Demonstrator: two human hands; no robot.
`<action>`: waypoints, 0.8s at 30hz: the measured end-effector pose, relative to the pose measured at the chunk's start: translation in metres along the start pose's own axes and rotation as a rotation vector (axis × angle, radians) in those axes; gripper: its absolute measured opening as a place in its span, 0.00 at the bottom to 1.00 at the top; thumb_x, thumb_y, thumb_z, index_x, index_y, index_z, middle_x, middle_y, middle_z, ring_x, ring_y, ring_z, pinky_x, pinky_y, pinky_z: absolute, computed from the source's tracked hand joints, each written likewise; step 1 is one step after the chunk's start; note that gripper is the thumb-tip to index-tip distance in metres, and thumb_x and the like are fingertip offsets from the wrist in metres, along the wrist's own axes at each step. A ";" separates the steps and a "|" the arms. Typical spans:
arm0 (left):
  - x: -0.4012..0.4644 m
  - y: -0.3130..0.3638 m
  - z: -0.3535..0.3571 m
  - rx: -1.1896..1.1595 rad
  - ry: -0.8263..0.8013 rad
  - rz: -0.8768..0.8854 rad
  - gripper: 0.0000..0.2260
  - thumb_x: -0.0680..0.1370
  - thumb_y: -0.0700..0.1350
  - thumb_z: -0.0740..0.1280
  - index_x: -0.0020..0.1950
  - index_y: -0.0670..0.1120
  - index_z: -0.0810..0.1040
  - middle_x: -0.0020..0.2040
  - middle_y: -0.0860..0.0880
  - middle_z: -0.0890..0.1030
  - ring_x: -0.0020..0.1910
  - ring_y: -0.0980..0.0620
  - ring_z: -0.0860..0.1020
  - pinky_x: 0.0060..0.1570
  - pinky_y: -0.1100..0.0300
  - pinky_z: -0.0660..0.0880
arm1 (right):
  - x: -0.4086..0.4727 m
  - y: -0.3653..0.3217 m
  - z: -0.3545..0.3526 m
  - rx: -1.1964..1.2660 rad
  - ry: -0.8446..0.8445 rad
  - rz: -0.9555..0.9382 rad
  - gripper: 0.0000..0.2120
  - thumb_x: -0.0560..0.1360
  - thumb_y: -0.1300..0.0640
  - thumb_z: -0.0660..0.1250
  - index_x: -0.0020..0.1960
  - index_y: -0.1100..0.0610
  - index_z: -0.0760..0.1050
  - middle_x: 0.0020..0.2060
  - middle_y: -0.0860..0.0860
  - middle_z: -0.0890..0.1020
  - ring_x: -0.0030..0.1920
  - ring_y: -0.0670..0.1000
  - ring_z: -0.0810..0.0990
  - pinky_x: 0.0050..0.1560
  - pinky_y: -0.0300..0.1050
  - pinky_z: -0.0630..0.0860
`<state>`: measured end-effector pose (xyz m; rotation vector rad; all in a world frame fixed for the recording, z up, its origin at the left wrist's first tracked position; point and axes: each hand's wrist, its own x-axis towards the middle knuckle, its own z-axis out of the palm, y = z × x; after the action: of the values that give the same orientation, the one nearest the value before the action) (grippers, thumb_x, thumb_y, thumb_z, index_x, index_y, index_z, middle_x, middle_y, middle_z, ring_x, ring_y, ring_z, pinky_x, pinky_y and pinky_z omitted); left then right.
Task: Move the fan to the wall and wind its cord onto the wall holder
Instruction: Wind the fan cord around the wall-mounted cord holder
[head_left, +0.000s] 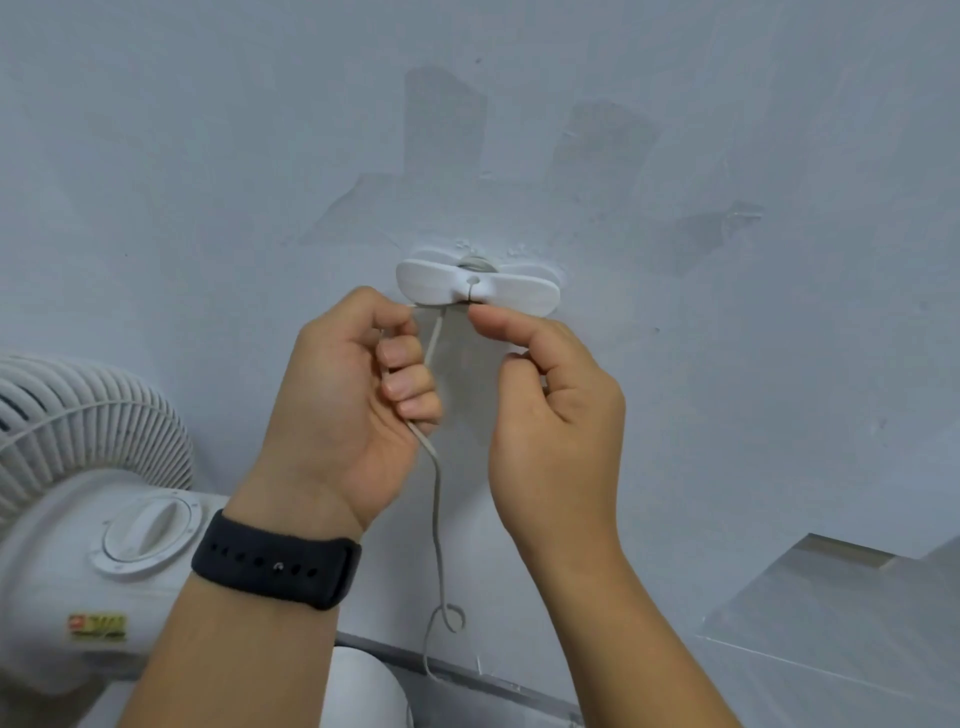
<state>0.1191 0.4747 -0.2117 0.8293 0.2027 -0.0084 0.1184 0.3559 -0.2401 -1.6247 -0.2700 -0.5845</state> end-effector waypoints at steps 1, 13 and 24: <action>0.000 0.001 0.000 -0.014 0.001 0.005 0.10 0.80 0.43 0.62 0.38 0.48 0.69 0.28 0.55 0.62 0.24 0.58 0.59 0.25 0.65 0.56 | -0.001 0.000 0.000 0.007 -0.001 0.013 0.21 0.75 0.64 0.58 0.53 0.45 0.85 0.47 0.41 0.86 0.43 0.41 0.77 0.47 0.42 0.73; 0.014 0.001 0.008 -0.309 0.139 0.032 0.06 0.81 0.39 0.66 0.44 0.44 0.74 0.25 0.55 0.69 0.18 0.60 0.65 0.17 0.73 0.61 | -0.004 -0.001 -0.003 -0.007 0.006 0.047 0.17 0.74 0.61 0.60 0.51 0.45 0.83 0.33 0.37 0.76 0.34 0.45 0.71 0.38 0.42 0.68; 0.014 0.004 0.010 0.069 0.194 0.302 0.09 0.80 0.44 0.68 0.39 0.48 0.76 0.30 0.56 0.69 0.22 0.59 0.61 0.18 0.69 0.56 | 0.001 -0.004 -0.021 -0.066 -0.044 0.010 0.16 0.74 0.62 0.62 0.51 0.45 0.81 0.40 0.38 0.77 0.36 0.48 0.74 0.38 0.44 0.71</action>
<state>0.1346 0.4709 -0.2045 0.9236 0.2590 0.3506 0.1128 0.3364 -0.2355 -1.7036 -0.2774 -0.5558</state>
